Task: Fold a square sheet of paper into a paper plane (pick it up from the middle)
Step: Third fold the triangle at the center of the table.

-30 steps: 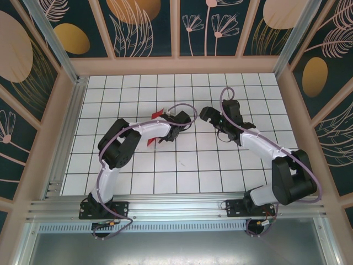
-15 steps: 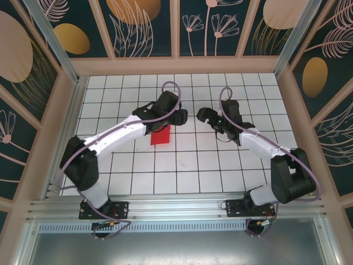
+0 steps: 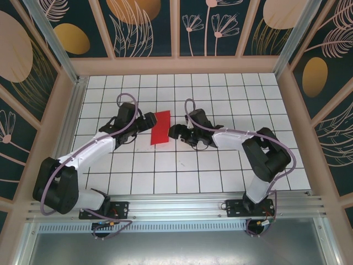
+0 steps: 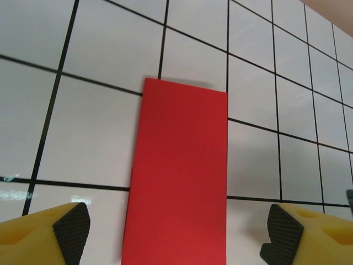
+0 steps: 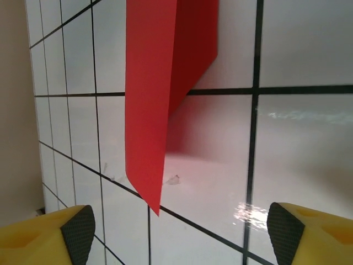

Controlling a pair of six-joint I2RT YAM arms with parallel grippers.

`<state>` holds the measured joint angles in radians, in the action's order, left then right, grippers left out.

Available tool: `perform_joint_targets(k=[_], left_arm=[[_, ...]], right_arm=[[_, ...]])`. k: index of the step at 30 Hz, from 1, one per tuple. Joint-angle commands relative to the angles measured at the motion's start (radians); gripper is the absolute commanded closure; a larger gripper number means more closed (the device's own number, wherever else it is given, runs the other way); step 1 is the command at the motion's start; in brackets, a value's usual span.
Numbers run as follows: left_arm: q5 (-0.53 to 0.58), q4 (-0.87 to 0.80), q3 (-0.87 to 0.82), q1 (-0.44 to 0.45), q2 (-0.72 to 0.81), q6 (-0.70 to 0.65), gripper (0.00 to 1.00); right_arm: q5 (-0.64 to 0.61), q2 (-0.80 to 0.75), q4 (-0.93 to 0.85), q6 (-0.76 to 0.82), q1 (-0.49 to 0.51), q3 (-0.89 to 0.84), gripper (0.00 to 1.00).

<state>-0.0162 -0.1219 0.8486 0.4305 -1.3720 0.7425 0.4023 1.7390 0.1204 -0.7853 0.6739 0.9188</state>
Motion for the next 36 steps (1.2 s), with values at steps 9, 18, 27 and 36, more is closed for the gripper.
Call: perform_joint_targets(k=[9,18,27,36], left_arm=[[-0.071,0.11,-0.06,-0.059,0.027,0.038,0.05],[-0.075,0.119,-0.067,-0.064,0.018,0.033,0.02],[-0.297,0.285,-0.122,-0.063,-0.007,0.018,0.06],[-0.493,0.552,-0.175,-0.015,-0.122,0.095,0.3]], right_arm=[[0.078,0.111,0.194,-0.182,0.064,0.029,0.51],[0.06,0.113,0.234,-0.213,0.061,0.022,0.82],[0.065,0.022,0.003,-0.126,0.045,0.005,1.0],[0.11,-0.078,-0.3,-0.017,0.017,-0.018,1.0]])
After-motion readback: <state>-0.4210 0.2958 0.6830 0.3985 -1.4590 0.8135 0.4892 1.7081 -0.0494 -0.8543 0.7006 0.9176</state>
